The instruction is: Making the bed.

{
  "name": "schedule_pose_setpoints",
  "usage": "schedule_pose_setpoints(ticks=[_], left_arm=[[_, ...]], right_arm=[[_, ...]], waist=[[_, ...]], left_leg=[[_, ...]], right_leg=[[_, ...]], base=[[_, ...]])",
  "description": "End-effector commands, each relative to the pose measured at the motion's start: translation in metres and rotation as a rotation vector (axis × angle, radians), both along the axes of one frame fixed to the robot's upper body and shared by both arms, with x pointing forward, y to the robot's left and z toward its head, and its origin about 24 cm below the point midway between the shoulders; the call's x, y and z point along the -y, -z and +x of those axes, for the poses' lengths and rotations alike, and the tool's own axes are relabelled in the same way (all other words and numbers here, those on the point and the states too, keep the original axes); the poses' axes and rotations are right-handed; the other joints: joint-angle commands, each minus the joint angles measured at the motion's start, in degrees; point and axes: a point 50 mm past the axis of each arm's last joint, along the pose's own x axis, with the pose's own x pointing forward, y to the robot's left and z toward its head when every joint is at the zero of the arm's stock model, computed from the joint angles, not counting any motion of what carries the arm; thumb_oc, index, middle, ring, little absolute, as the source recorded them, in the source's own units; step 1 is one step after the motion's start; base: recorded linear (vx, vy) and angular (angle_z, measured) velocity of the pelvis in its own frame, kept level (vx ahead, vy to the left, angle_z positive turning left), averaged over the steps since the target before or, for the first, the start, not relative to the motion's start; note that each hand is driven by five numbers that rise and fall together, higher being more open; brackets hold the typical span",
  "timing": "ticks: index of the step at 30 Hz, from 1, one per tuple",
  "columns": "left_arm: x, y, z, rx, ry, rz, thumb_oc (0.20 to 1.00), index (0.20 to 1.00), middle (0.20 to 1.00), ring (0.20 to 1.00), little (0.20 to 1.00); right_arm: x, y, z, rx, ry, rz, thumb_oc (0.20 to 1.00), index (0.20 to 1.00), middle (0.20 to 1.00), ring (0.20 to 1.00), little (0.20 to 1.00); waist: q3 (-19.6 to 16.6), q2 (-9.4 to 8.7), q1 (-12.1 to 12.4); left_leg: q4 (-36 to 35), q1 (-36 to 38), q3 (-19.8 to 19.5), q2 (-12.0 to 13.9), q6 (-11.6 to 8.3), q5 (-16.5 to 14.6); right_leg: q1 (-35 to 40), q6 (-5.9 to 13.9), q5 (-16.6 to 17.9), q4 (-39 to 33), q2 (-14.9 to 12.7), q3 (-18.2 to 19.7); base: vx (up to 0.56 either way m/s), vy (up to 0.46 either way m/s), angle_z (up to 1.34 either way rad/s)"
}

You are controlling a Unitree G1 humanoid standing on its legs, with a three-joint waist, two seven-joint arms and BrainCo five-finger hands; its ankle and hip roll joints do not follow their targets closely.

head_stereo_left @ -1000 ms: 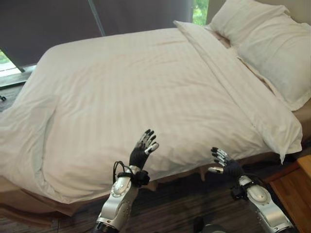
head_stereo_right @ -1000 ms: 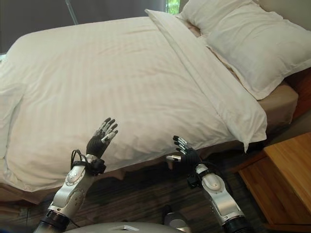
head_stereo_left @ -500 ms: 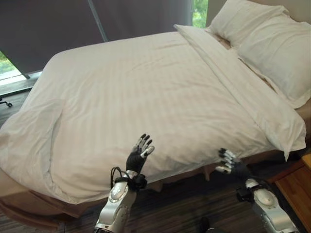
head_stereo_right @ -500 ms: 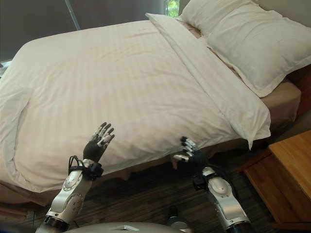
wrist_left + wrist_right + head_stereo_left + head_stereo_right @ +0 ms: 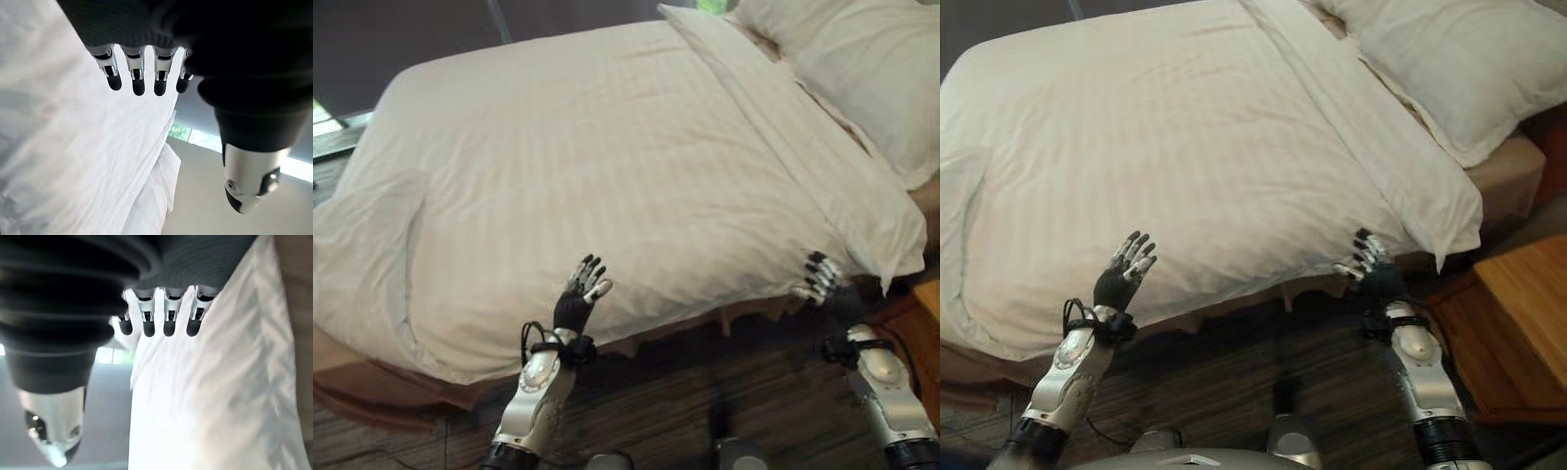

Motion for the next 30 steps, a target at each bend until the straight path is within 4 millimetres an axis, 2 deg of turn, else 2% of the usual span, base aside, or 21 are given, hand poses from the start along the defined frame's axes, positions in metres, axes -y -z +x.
schedule_pose_setpoints(ticks=[1,3,4,5,6,7,8,9,10,11,13,14,16,17,18,19,20,21,24,26,30], left_arm=[[-0.003,-0.035,0.007,0.163,0.018,0.002,1.000,1.000,1.000,1.000,1.000],[-0.001,-0.034,0.009,0.162,0.059,0.055,1.000,1.000,1.000,1.000,1.000],[-0.001,-0.034,0.009,0.162,0.059,0.056,1.000,1.000,1.000,1.000,1.000],[-0.003,-0.031,0.007,0.151,0.060,0.075,1.000,1.000,1.000,1.000,1.000],[-0.009,-0.029,0.004,0.143,0.045,0.099,1.000,1.000,1.000,1.000,1.000],[-0.013,-0.026,0.003,0.128,0.028,0.123,1.000,1.000,1.000,1.000,1.000],[-0.023,-0.023,-0.001,0.107,0.010,0.137,1.000,1.000,1.000,1.000,1.000],[-0.026,-0.023,-0.003,0.107,0.010,0.146,1.000,1.000,1.000,1.000,1.000],[-0.038,-0.016,-0.010,0.069,-0.013,0.178,1.000,1.000,1.000,1.000,1.000],[-0.044,-0.009,-0.015,0.035,-0.031,0.184,1.000,1.000,1.000,1.000,1.000],[-0.046,0.001,-0.020,-0.011,-0.054,0.166,1.000,1.000,1.000,1.000,1.000],[-0.046,0.001,-0.020,-0.012,-0.054,0.165,1.000,1.000,1.000,1.000,1.000],[-0.041,0.009,-0.023,-0.039,-0.086,0.102,1.000,1.000,1.000,1.000,1.000],[-0.041,0.012,-0.025,-0.045,-0.100,0.084,1.000,1.000,1.000,1.000,1.000],[-0.039,0.013,-0.026,-0.046,-0.107,0.066,1.000,1.000,1.000,1.000,1.000],[-0.040,0.013,-0.026,-0.046,-0.107,0.066,1.000,1.000,1.000,1.000,1.000],[-0.036,0.016,-0.026,-0.055,-0.111,0.038,1.000,1.000,1.000,1.000,1.000],[-0.033,0.019,-0.027,-0.069,-0.109,0.019,1.000,1.000,1.000,1.000,1.000],[-0.028,0.017,-0.026,-0.062,-0.109,-0.021,1.000,1.000,1.000,1.000,1.000],[-0.025,0.022,-0.029,-0.089,-0.084,-0.009,1.000,1.000,1.000,1.000,1.000],[-0.025,0.019,-0.027,-0.080,-0.095,-0.014,1.000,1.000,1.000,1.000,1.000]], right_arm=[[-0.001,0.002,-0.011,0.025,0.020,0.033,1.000,1.000,1.000,1.000,1.000],[0.001,0.010,-0.016,-0.001,0.060,0.038,1.000,1.000,1.000,1.000,1.000],[0.001,0.010,-0.016,-0.002,0.061,0.038,1.000,1.000,1.000,1.000,1.000],[0.001,0.016,-0.022,-0.011,0.090,0.068,1.000,1.000,1.000,1.000,1.000],[-0.002,0.020,-0.023,-0.014,0.105,0.101,1.000,1.000,1.000,1.000,1.000],[-0.007,0.024,-0.024,-0.014,0.110,0.149,1.000,1.000,1.000,1.000,1.000],[-0.022,0.035,-0.029,-0.025,0.089,0.315,1.000,1.000,1.000,1.000,1.000],[-0.027,0.041,-0.031,-0.058,0.050,0.324,1.000,1.000,1.000,1.000,1.000],[-0.029,0.042,-0.035,-0.100,-0.030,0.227,1.000,1.000,1.000,1.000,1.000],[-0.028,0.041,-0.037,-0.112,-0.051,0.187,1.000,1.000,1.000,1.000,1.000],[-0.026,0.040,-0.037,-0.114,-0.063,0.159,1.000,1.000,1.000,1.000,1.000],[-0.026,0.040,-0.037,-0.115,-0.063,0.158,1.000,1.000,1.000,1.000,1.000],[-0.026,0.036,-0.030,-0.095,-0.054,0.152,1.000,1.000,1.000,1.000,1.000],[-0.026,0.031,-0.028,-0.073,-0.059,0.142,1.000,1.000,1.000,1.000,1.000],[-0.026,0.029,-0.026,-0.064,-0.057,0.143,1.000,1.000,1.000,1.000,1.000],[-0.026,0.029,-0.026,-0.064,-0.057,0.144,1.000,1.000,1.000,1.000,1.000],[-0.026,0.027,-0.021,-0.051,-0.051,0.147,1.000,1.000,1.000,1.000,1.000],[-0.028,0.027,-0.019,-0.046,-0.044,0.163,1.000,1.000,1.000,1.000,1.000],[-0.034,0.023,-0.012,-0.029,-0.056,0.185,1.000,1.000,1.000,1.000,1.000],[-0.034,0.026,-0.014,-0.050,-0.066,0.167,1.000,1.000,1.000,1.000,1.000],[-0.038,0.033,-0.018,-0.079,-0.073,0.190,1.000,1.000,1.000,1.000,1.000]], waist=[[-2.65,0.09,-1.48],[-3.23,-0.57,-2.02],[-3.27,-0.64,-1.82],[-3.27,-0.76,-2.20],[-2.62,-0.84,-2.19],[-1.27,-0.27,-1.87],[-0.37,-0.03,-2.24],[-0.42,-0.06,-2.05],[0.45,0.65,-1.59],[0.34,0.99,-1.45],[-0.25,1.28,-1.34],[-0.23,1.26,-1.43],[-1.64,0.52,-0.72],[-2.54,0.04,0.14],[-3.11,-0.38,0.83],[-3.06,-0.38,0.74],[-3.70,-0.73,1.48],[-4.13,-0.86,1.94],[-4.40,-0.92,3.07],[-4.81,-1.27,3.16],[-4.79,-1.40,3.02]], left_leg=[[-14.52,7.29,6.81,1.42,-2.04,5.30],[-20.23,10.20,9.05,-1.39,-0.72,0.29],[-20.30,10.30,9.25,-1.47,-0.67,0.29],[-21.09,10.70,10.40,-3.10,0.13,-1.16],[-20.98,10.88,11.79,-4.43,1.04,-1.25],[-19.84,10.63,13.22,-5.02,1.83,-1.27],[-19.87,9.37,13.00,-6.98,2.99,0.29],[-19.67,8.72,13.02,-7.69,3.52,0.48],[-19.37,7.32,13.20,-8.12,5.31,1.61],[-19.41,6.49,13.16,-8.72,6.19,2.31],[-20.02,5.39,13.08,-10.27,7.38,3.43],[-20.11,5.54,13.01,-10.30,7.34,3.33],[-20.28,4.12,12.32,-12.92,8.08,4.63],[-20.22,3.29,12.64,-13.76,8.13,4.59],[-20.04,2.99,12.96,-14.36,8.07,4.63],[-20.00,3.05,12.87,-14.36,8.07,4.62],[-20.23,2.66,13.60,-14.93,7.91,4.88],[-20.38,2.48,13.97,-15.10,7.80,4.90],[-20.38,2.71,15.03,-15.17,7.84,5.15],[-20.26,2.79,15.36,-15.24,7.84,5.31],[-20.17,2.97,15.18,-15.19,7.88,5.40]], right_leg=[[-0.21,8.20,3.82,0.86,-7.69,2.96],[-1.60,8.79,11.18,-2.89,-10.22,3.16],[-1.59,8.79,11.37,-3.13,-10.23,3.32],[-3.07,8.79,17.47,-4.72,-11.37,3.82],[-4.61,8.79,19.98,-5.15,-11.44,3.07],[-5.29,8.79,17.75,-3.87,-11.27,1.35],[-4.66,8.79,14.67,2.74,-9.51,4.02],[-5.25,8.29,13.27,4.47,-8.58,4.90],[-5.39,6.79,8.23,15.06,-3.95,4.84],[-5.13,5.36,4.72,18.90,-1.13,3.67],[-5.15,3.55,0.20,21.52,4.30,1.75],[-5.18,3.51,-0.19,21.93,4.24,1.69],[-1.93,2.17,-2.58,18.29,8.01,0.83],[1.12,1.10,-4.04,14.22,7.87,-0.09],[3.41,0.91,-4.33,10.20,6.85,-1.84],[3.67,0.92,-4.21,9.88,6.85,-1.93],[5.68,0.87,-3.75,4.53,6.31,-2.86],[6.34,0.66,-3.59,2.31,6.78,-1.88],[7.31,0.59,-3.18,0.57,6.88,-2.35],[8.51,0.10,-3.29,-0.60,6.85,-2.12],[8.80,-0.18,-3.65,-0.20,6.92,-2.45]], base=[[-0.12,0.536,0.07],[-0.09,0.407,0.26],[-0.10,0.370,0.08],[-0.12,0.346,-0.31],[-0.24,0.551,-0.54],[-0.36,0.637,-0.89],[-0.35,0.581,-0.96],[-0.47,0.666,-0.90],[-0.38,0.524,-0.82],[-0.39,0.556,-0.52],[-0.18,0.289,-0.08],[-0.14,0.182,0.19],[-0.16,0.172,0.13],[-0.13,0.103,0.13],[-0.04,0.021,0.01],[-0.05,0.006,-0.05],[-0.06,0.001,-0.07],[-0.08,0.001,-0.04],[-0.06,-0.014,-0.13],[-0.05,-0.022,-0.16],[-0.03,-0.017,-0.01]])
